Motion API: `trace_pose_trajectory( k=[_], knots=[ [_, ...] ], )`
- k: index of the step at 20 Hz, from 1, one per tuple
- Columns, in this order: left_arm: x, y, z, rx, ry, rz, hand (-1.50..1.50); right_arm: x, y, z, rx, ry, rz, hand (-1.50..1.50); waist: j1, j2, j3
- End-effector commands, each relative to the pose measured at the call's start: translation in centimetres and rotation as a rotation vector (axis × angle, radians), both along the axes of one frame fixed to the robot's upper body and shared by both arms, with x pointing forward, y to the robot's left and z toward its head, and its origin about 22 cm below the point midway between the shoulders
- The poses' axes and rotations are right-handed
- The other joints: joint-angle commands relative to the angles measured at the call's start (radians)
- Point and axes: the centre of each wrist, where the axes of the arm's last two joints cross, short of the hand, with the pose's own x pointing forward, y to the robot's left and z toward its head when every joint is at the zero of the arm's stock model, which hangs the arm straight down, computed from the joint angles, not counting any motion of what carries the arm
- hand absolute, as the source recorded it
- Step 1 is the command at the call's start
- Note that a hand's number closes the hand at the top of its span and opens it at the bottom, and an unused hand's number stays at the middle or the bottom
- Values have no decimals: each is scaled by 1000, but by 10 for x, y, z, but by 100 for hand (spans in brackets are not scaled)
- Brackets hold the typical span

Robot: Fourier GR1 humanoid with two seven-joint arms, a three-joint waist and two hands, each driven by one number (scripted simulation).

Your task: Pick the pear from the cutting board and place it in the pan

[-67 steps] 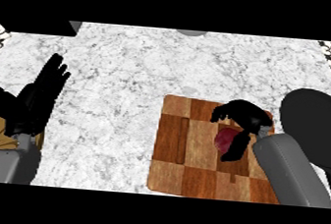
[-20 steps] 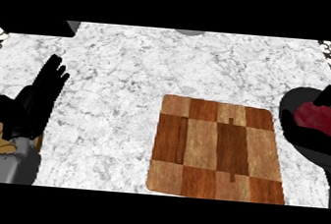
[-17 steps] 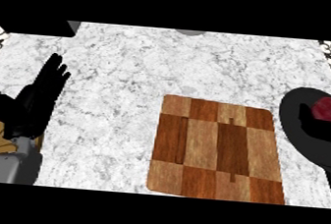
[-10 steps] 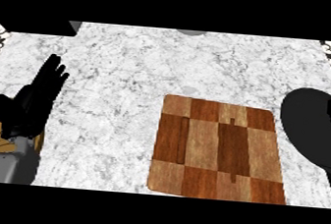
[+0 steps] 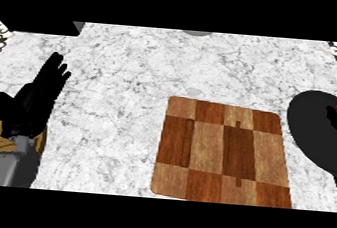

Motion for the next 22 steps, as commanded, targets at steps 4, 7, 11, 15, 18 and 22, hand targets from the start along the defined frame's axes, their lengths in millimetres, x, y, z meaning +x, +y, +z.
trace_pose_trajectory(
  k=[4,7,11,15,18,22],
  knots=[
    [-2,-8,7,9,-18,2,0,18,-12,-39,83,126,-75,150,10,3,1],
    [3,5,0,-14,6,-5,0,1,-44,-38,185,194,-178,-150,12,7,1],
    [11,-2,0,7,-5,-9,0,0,-28,-74,234,217,-106,-150,12,8,2],
    [2,-1,-6,-18,7,-14,0,-5,-42,-67,295,94,-65,-150,9,5,2],
    [4,-10,-1,-10,10,-8,0,-13,-56,-57,420,-36,-38,-150,-12,-1,1],
    [-6,-3,-7,-7,18,12,0,-40,-88,-52,595,-184,-51,-150,-13,-1,2]
  ],
)
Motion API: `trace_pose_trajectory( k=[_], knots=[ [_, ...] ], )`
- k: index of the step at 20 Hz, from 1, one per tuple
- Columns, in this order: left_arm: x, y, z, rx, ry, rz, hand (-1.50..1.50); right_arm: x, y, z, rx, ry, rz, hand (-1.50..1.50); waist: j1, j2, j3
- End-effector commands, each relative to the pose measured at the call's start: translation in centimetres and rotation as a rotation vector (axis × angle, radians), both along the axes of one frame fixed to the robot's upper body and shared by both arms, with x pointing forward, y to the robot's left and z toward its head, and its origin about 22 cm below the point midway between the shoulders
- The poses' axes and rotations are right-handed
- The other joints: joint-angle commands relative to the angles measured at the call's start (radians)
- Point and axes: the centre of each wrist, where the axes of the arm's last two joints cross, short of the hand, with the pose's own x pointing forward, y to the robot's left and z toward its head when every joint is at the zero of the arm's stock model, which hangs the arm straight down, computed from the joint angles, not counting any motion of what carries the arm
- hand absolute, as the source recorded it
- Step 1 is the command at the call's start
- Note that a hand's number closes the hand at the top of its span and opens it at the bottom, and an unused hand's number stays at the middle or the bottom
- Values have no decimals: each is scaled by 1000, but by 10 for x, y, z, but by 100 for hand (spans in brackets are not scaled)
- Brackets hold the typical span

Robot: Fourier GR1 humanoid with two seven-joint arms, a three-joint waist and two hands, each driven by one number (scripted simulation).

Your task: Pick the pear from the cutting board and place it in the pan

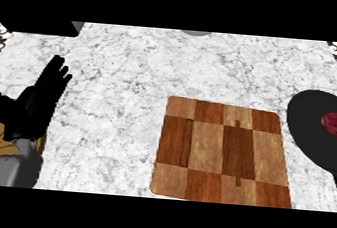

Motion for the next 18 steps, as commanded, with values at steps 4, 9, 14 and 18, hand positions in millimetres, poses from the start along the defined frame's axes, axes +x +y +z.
trace_pose_trajectory(
  k=[4,9,14,18],
  knots=[
    [-2,7,-3,21,-10,20,0,-54,-54,11,273,-187,-35,-150,-9,-2,-1],
    [-7,10,7,1,-20,12,0,-109,-90,20,403,-267,57,-150,-13,-6,-1],
    [-8,12,-7,-15,0,30,0,-174,-107,7,415,-277,133,-150,-15,-5,-2],
    [-10,17,-11,24,-12,16,0,-187,-116,16,407,-263,114,-150,-8,-3,-1]
  ],
)
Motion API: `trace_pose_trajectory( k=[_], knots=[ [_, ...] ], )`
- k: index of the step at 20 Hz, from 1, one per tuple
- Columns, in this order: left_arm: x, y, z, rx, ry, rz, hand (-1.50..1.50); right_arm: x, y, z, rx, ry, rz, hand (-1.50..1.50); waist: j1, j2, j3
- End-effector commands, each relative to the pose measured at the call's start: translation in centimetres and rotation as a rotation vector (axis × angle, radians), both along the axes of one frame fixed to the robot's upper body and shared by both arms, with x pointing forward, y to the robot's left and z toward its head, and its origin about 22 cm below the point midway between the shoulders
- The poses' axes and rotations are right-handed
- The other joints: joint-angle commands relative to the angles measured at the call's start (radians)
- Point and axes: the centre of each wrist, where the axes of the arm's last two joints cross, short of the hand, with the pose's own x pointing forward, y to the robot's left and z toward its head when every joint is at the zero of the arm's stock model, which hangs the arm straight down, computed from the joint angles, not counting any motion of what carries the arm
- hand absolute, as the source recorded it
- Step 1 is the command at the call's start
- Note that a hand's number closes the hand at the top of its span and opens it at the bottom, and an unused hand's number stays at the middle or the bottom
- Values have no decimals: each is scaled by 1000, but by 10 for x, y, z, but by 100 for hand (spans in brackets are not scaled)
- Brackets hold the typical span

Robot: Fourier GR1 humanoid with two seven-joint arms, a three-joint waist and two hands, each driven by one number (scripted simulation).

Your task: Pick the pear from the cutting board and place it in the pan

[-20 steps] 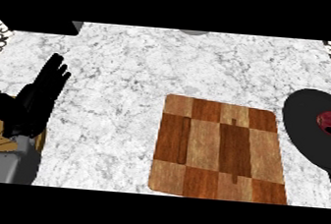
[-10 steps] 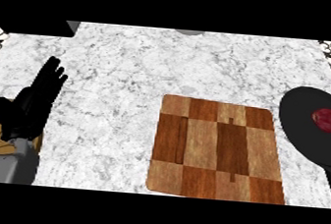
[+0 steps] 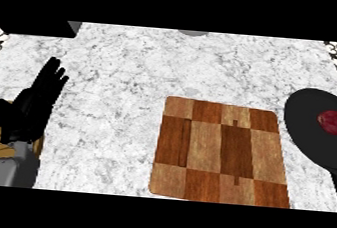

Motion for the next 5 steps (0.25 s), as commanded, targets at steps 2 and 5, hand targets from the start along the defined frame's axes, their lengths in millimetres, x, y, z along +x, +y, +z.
trace_pose_trajectory(
  k=[2,5],
  knots=[
    [-5,-5,10,11,-22,6,0,-37,5,-26,7,-83,70,-150,3,-2,0],
    [-1,-3,10,-21,6,-6,0,-42,-2,-15,1,-60,71,-150,4,-2,0]
  ],
)
